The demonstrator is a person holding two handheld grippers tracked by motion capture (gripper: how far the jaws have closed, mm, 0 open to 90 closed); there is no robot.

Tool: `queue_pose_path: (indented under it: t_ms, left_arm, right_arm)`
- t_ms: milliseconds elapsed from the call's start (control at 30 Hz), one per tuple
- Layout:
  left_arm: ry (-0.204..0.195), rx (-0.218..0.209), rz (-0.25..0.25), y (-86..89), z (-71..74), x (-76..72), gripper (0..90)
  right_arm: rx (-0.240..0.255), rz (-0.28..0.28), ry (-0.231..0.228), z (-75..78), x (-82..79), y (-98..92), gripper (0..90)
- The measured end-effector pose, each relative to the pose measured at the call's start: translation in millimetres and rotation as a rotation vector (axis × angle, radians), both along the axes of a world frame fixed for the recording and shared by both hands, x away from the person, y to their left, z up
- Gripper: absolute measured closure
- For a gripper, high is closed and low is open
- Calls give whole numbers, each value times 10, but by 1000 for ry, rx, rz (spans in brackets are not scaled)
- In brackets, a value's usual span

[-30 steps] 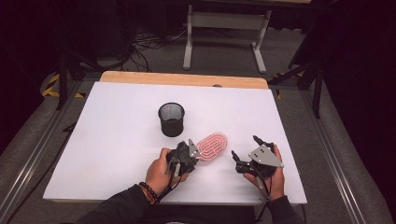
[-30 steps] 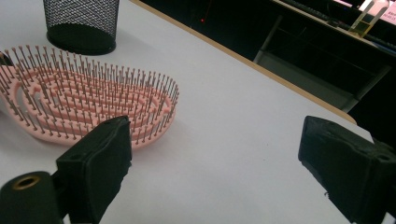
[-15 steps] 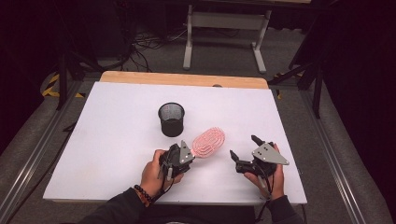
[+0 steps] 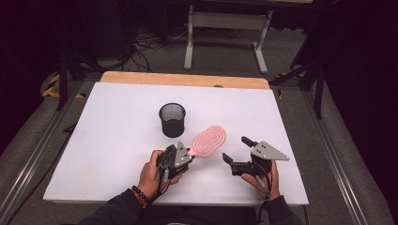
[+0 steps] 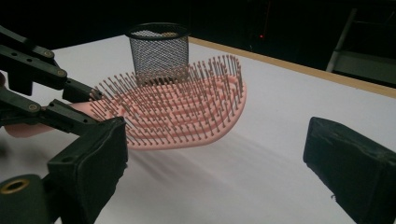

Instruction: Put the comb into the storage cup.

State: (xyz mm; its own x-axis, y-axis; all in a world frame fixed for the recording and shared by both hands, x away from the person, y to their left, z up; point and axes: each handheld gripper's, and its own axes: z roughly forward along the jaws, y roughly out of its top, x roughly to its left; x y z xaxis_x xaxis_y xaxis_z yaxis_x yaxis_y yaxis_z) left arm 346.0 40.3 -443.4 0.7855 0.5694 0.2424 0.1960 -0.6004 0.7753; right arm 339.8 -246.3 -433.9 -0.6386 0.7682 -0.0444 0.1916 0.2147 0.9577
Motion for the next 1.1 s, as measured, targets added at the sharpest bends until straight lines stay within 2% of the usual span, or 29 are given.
queue_pose_path:
  t_ms: [133, 200, 267, 300, 433, 500, 533, 633, 700, 767, 1100]
  left_arm:
    - [-23, -43, -12, 38, 23, -12, 692]
    - [-45, -50, -11, 49, 30, -23, 692]
    - [-43, -60, -13, 55, 31, -28, 692]
    - [-48, -70, -19, 62, 31, -29, 692]
    - [-73, -95, -20, 82, 23, -47, 692]
    - [-84, -115, -22, 96, 29, -55, 691]
    - [-96, -112, -25, 105, 37, -56, 691]
    - [-109, -152, -27, 142, 47, -60, 692]
    - [-118, -148, -25, 157, 57, -61, 691]
    - [-136, -173, -23, 187, 75, -71, 692]
    - [-216, -234, -32, 389, 216, -131, 692]
  right_arm:
    - [55, 33, 38, 44, 42, 53, 59]
    - [68, 45, 46, 60, 58, 90, 58]
    - [67, 49, 48, 69, 66, 110, 55]
    - [86, 72, 58, 93, 78, 141, 53]
    - [114, 92, 87, 130, 126, 219, 45]
    - [109, 105, 87, 150, 143, 277, 41]
    - [98, 105, 82, 161, 154, 308, 39]
    - [109, 119, 82, 191, 188, 374, 36]
    - [110, 120, 80, 201, 197, 393, 35]
    - [110, 121, 76, 219, 211, 430, 35]
    - [131, 144, 58, 319, 259, 555, 35]
